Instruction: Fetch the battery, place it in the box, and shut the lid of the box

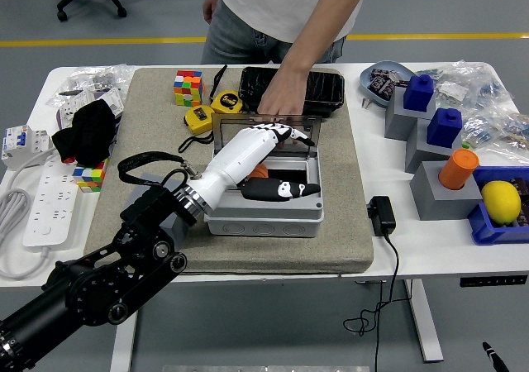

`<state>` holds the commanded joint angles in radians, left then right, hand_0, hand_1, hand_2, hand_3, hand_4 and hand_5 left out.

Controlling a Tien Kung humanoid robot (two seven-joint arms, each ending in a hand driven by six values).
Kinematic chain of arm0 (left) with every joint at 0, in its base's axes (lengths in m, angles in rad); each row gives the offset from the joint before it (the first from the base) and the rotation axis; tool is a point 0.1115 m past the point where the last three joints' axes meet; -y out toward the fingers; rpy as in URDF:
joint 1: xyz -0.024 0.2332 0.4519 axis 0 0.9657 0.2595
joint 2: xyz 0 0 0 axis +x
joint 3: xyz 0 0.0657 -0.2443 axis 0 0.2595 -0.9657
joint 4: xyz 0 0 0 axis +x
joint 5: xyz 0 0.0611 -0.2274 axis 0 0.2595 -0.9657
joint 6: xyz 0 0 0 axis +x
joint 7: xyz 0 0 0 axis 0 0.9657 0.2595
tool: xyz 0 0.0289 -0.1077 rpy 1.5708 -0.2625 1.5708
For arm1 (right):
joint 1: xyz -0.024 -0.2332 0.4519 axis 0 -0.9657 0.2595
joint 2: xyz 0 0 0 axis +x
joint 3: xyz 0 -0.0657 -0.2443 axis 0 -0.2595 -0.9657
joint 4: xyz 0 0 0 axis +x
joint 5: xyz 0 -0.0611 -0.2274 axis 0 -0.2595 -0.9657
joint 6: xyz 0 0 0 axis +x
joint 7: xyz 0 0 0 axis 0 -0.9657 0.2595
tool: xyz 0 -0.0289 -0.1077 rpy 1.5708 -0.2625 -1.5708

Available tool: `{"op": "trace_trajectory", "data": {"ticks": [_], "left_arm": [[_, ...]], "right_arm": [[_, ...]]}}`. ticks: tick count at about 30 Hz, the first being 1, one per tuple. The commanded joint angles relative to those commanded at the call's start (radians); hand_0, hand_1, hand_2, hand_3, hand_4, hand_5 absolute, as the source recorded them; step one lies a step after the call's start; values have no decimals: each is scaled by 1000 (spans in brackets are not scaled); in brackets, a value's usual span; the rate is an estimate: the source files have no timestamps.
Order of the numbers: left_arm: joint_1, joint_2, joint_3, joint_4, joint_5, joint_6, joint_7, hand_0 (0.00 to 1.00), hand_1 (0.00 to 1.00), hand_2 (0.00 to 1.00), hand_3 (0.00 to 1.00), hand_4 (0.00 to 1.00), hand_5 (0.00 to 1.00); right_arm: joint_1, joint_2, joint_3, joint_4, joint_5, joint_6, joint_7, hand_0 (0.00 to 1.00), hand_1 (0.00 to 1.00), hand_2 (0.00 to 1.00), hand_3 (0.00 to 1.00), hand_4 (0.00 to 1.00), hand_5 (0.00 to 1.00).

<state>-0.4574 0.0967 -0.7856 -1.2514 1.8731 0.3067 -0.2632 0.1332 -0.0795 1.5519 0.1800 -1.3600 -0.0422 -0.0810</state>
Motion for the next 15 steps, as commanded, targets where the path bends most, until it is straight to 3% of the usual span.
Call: {"op": "trace_trajectory", "data": {"ticks": [6,10,14,15], "left_arm": [[26,25,-26,-143,-38,19,-15,712,723,674,649,998,820],[45,28,-72,-218,-89,30,-25,698,714,670,647,998,824],[66,15,-150,-253,-125,19,-20,698,714,670,647,998,824],[70,12,-170,-252,-139,15,-20,719,773,728,685,998,829]], "right_arm": [[-2,2,1,0,0,0,1,814,721,732,773,998,986],[-1,2,4,0,0,-1,0,813,721,731,773,998,985],[-3,3,9,0,-2,-1,0,813,721,731,773,998,985],[-3,4,10,0,-3,-1,0,814,722,732,773,998,985]]}}
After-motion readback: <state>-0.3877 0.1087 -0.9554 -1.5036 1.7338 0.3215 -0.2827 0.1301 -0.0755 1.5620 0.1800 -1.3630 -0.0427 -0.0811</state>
